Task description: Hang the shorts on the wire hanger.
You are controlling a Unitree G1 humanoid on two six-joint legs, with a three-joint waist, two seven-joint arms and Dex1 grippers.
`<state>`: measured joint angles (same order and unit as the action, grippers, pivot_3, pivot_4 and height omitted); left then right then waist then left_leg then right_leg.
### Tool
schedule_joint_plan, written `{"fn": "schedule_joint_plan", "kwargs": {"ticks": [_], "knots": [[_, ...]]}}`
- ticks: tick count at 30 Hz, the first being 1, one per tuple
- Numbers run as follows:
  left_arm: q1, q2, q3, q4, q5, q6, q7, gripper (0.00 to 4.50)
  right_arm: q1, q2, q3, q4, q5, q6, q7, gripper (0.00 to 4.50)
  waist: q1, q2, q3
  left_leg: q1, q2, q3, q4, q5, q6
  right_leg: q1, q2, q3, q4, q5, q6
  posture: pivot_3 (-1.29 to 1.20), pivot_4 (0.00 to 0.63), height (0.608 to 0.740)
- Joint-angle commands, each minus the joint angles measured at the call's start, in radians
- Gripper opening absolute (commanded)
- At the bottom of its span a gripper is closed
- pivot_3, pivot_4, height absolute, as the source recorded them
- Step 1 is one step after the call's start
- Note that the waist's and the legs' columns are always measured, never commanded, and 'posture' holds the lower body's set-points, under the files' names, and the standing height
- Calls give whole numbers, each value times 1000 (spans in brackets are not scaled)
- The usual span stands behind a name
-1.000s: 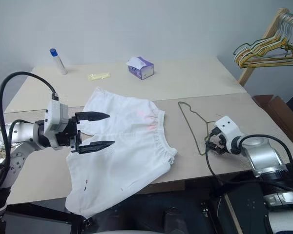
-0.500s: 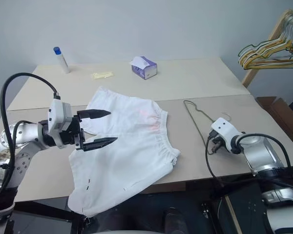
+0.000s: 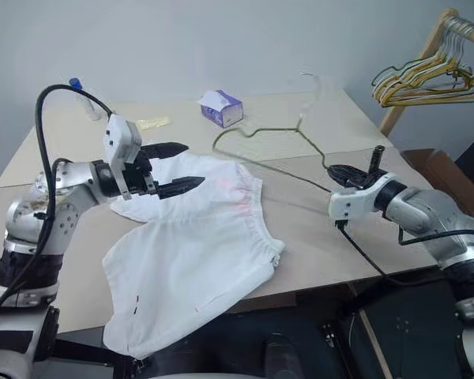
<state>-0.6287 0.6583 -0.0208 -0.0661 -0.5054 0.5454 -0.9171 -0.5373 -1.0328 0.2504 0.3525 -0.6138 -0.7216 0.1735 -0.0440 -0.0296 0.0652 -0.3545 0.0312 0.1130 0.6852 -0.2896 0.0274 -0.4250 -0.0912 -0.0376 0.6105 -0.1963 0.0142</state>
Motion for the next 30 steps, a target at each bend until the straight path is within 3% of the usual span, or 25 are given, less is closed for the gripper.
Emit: {"fn": "schedule_joint_plan", "kwargs": {"ticks": [1, 10, 19, 24, 30], "knots": [[-58, -1, 3, 37, 8, 27, -13, 4500, -51, -14, -7, 6, -126, -121, -141, 19, -5, 0, 0, 0, 0, 0, 0, 0, 0, 0, 0, 0, 0, 0, 0, -36, 0, 740], [-68, 69, -28, 17, -31, 150, -168, 4500, -102, -13, -8, 7, -295, -213, -336, 19, -28, 0, 0, 0, 1, 0, 0, 1, -1, 0, 0, 1, 1, 0, 0, -46, 0, 740], [-58, 134, -54, -28, -92, 253, -329, 4500, -155, 3, 18, 8, -346, -229, -340, 19, -36, 0, 0, 1, 1, 0, 0, 1, -1, -1, 0, 2, 2, 0, 0, -45, 0, 740], [-135, 163, -111, -10, -71, 294, -389, 4500, -161, -16, 25, 28, -337, -265, -338, 19, -27, 0, 0, 0, 0, 0, 0, 1, -1, -1, 0, 2, 2, 0, 0, 27, 6, 740], [-202, 117, -147, -6, -37, 321, -328, 4500, -147, -50, 19, 49, -359, -296, -374, 19, -10, 0, 0, 1, -1, -1, 1, 0, 0, 0, 0, 2, 2, 0, 0, 78, 0, 740]]}}
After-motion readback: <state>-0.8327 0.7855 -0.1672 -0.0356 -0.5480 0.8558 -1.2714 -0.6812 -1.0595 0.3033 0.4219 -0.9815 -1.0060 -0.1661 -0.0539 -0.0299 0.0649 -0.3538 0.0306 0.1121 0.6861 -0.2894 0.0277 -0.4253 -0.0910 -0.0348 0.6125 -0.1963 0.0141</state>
